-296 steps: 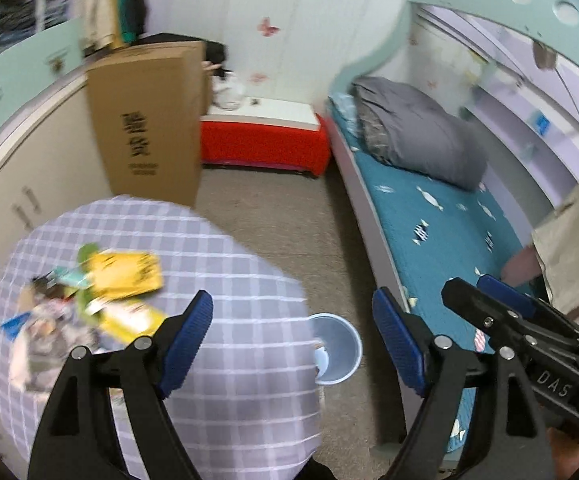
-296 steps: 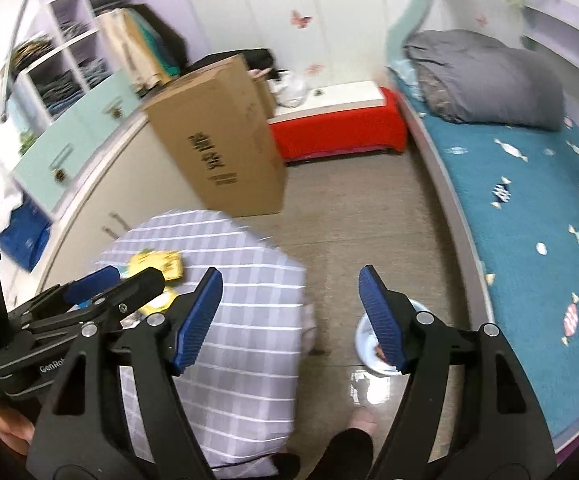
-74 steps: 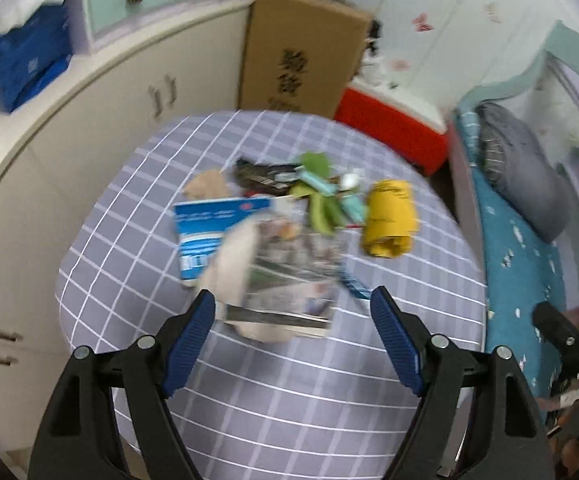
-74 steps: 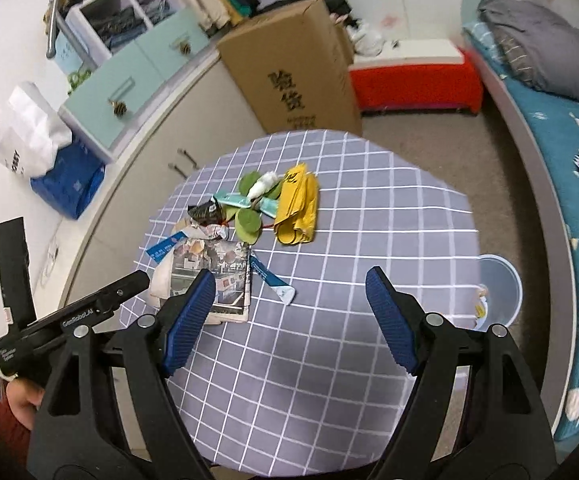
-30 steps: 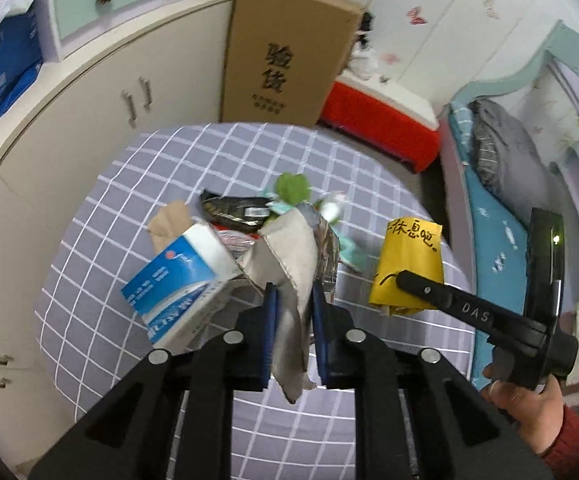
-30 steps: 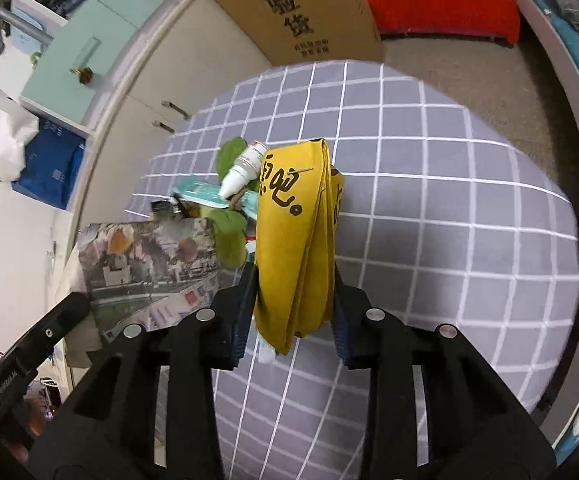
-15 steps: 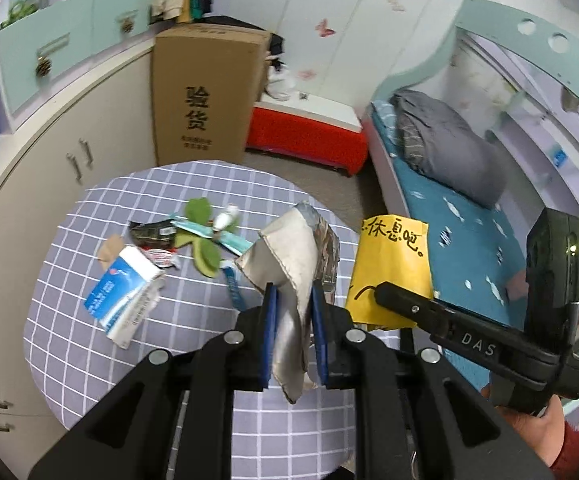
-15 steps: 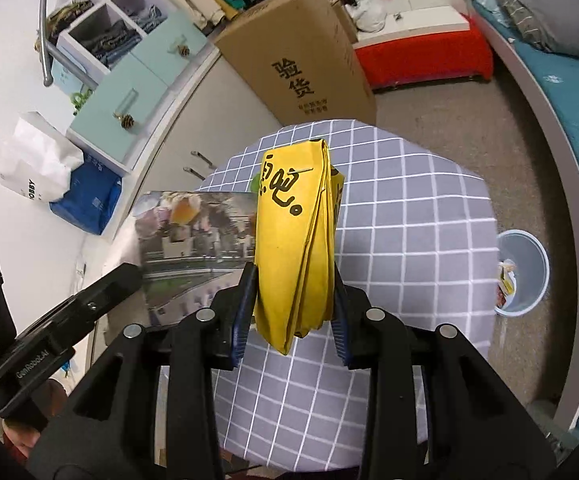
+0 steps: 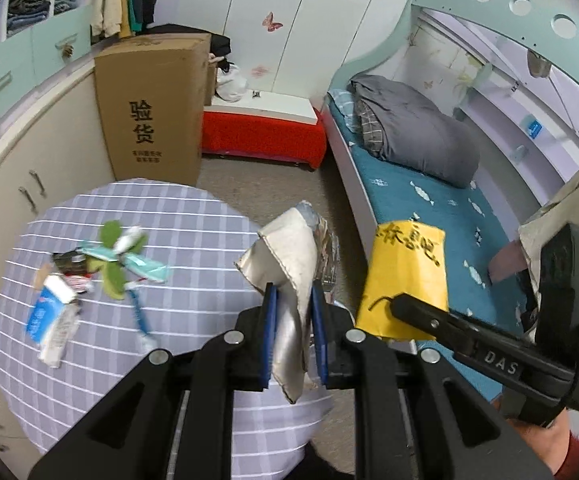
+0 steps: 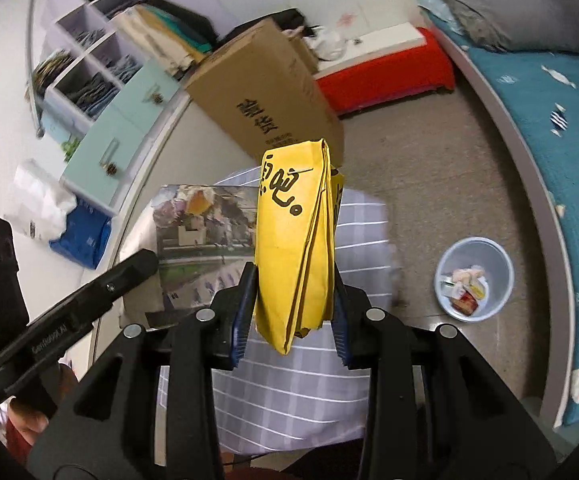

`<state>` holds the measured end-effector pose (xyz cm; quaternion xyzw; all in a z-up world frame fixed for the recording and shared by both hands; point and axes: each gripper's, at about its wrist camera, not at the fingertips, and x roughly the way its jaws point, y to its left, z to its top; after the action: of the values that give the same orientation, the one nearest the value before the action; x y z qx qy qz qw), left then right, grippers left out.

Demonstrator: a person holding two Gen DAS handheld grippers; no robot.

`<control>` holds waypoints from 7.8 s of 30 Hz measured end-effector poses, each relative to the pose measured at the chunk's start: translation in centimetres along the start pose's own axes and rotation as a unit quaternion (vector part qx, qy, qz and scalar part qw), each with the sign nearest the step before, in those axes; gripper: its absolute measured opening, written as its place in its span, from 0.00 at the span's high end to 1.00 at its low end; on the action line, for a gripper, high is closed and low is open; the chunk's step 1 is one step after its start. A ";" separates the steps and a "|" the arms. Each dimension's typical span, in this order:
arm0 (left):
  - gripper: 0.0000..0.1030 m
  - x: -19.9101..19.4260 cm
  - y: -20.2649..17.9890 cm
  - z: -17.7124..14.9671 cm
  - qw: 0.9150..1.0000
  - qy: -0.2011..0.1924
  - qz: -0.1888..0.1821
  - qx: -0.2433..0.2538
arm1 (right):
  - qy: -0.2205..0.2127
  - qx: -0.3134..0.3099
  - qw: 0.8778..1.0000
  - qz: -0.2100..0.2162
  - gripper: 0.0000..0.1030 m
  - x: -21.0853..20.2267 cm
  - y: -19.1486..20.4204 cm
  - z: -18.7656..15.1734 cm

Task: Collect trash
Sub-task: 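Lift both held items and carry them over the light-blue bucket, then open the right gripper over the bucket to drop the yellow bag, then open the left gripper over the bucket to drop the newspaper bundle, then move both grippers back over the table toward the remaining trash, then grasp the blue-white box with the left gripper while the right grasps the blue tube, then carry the held box and tube over the bucket, then open the right gripper over the bucket to drop the blue tube, then open the left gripper over the bucket to drop the blue-white box, then move both grippers back over the table toward the beige cloth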

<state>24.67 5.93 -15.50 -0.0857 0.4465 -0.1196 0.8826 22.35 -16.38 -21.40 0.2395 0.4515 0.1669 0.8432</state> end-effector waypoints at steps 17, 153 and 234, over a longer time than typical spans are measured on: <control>0.85 11.6 -12.9 4.2 0.999 0.039 0.000 0.022 | -0.014 0.020 0.998 -0.050 0.47 -3.7 -14.4 7.0; 0.81 3.2 17.4 -1.5 0.983 0.104 0.132 -0.073 | 0.176 -0.114 0.977 0.041 0.89 18.4 10.2 -2.5; 0.34 13.2 -12.8 4.3 0.995 0.087 0.046 0.028 | -0.022 -0.042 0.998 -0.043 0.43 -2.3 -11.8 8.0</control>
<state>34.03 -9.97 -19.80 -0.0291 0.5213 -0.0982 0.8472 28.64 -29.29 -22.55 0.1878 0.4352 0.1440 0.8687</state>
